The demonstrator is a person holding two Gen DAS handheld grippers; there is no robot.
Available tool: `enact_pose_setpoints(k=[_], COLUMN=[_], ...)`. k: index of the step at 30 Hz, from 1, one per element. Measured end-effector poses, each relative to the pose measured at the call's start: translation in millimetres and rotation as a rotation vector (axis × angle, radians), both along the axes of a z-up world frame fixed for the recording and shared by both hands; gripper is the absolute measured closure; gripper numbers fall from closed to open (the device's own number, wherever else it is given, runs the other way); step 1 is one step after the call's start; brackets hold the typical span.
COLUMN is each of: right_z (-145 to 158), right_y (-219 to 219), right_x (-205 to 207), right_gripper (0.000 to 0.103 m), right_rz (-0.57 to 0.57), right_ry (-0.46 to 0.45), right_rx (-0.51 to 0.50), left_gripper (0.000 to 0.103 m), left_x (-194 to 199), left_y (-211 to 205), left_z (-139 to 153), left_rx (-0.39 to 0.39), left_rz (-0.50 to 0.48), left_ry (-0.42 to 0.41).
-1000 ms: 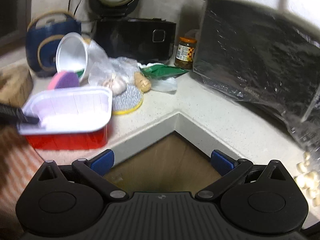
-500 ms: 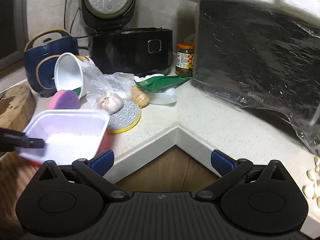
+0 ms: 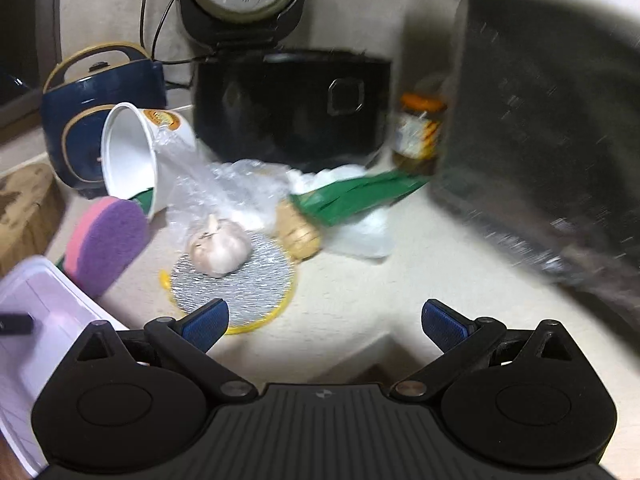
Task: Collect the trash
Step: 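Grasp the red-and-white tray rim with the left tool while the right tool grasps the garlic bulb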
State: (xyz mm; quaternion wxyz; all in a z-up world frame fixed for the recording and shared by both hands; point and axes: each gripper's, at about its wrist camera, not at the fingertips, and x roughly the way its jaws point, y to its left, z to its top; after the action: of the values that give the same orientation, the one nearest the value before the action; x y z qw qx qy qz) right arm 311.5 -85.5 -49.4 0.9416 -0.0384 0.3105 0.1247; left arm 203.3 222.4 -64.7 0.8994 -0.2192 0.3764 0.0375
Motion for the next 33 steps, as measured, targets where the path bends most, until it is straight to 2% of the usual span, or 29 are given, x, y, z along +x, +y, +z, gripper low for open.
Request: enact_pose_setpoints(k=[4,8,14,16,19,26,33], right_z=[-8,-8,-1,-7,-18,-6,23], right_y=[11,29,55,65,77,65,44], right_x=[16,35,71,82,92,81,49], right_gripper=[0.0,0.001,0.023,0.034,0.045,0.045,0.045], right_rz=[0.048,0.135,0.237,0.256,0.277,0.267,0.256], right_ry=[0.007,0.009,0.045,0.072,0.126,0.112,0.048], right_rx=[0.016,0.012,0.079,0.071,0.048,0.077,0.116], left_gripper=[0.086,0.084,0.084,0.084,0.084,0.089,0.089], left_x=[3,5,5,5,8,16,21], left_y=[2,-1,-1,-1,0,4,9], left_z=[-4,-3,-5,-6,-7,-9,7], left_rx=[-0.034,-0.029,-0.034,-0.033,-0.033,-0.061,-0.023], left_rz=[0.001,-0.01,-0.013,-0.02,-0.026,0.013,0.051], left_ry=[0.025,0.042,0.057,0.063,0.064,0.065,-0.034])
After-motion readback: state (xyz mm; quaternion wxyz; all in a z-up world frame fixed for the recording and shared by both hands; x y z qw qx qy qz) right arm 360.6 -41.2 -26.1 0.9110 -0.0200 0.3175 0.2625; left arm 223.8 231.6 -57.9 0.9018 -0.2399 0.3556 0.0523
